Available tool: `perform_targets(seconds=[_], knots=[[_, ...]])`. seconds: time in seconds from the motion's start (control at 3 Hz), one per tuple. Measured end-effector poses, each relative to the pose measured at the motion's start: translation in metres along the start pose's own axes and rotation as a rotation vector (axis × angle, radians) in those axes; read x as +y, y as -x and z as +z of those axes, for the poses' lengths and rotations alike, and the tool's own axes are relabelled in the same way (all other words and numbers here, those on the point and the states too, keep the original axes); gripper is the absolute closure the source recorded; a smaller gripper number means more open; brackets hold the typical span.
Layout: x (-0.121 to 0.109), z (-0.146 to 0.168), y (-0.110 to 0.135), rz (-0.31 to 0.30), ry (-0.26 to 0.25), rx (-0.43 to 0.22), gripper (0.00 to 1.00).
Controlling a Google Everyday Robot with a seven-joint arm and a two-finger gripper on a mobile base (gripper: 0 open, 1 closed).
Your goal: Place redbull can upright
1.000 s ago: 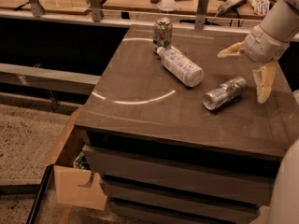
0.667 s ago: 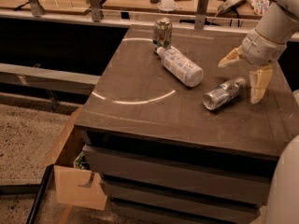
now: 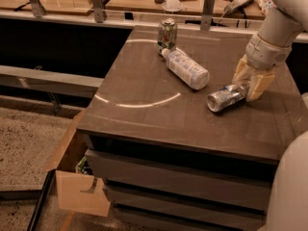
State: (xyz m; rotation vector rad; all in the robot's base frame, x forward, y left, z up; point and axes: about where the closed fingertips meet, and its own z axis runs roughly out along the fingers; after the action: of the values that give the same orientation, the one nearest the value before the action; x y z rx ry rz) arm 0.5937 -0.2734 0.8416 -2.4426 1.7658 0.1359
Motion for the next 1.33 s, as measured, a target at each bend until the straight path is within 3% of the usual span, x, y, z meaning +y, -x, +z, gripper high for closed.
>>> perform_targets(seconds=[0.33,0.67,1.0,1.33], knots=[[-0.009,0.003,-0.002,0.002,-0.026,0.009,0.87],[-0.017,0.005,-0.003,0.002,-0.05,0.014,1.0],[-0.023,-0.004,-0.003,-0.024,-0.101,0.082,1.0],[-0.023,-0.033,-0.028,-0.022,-0.172,0.26,1.0]])
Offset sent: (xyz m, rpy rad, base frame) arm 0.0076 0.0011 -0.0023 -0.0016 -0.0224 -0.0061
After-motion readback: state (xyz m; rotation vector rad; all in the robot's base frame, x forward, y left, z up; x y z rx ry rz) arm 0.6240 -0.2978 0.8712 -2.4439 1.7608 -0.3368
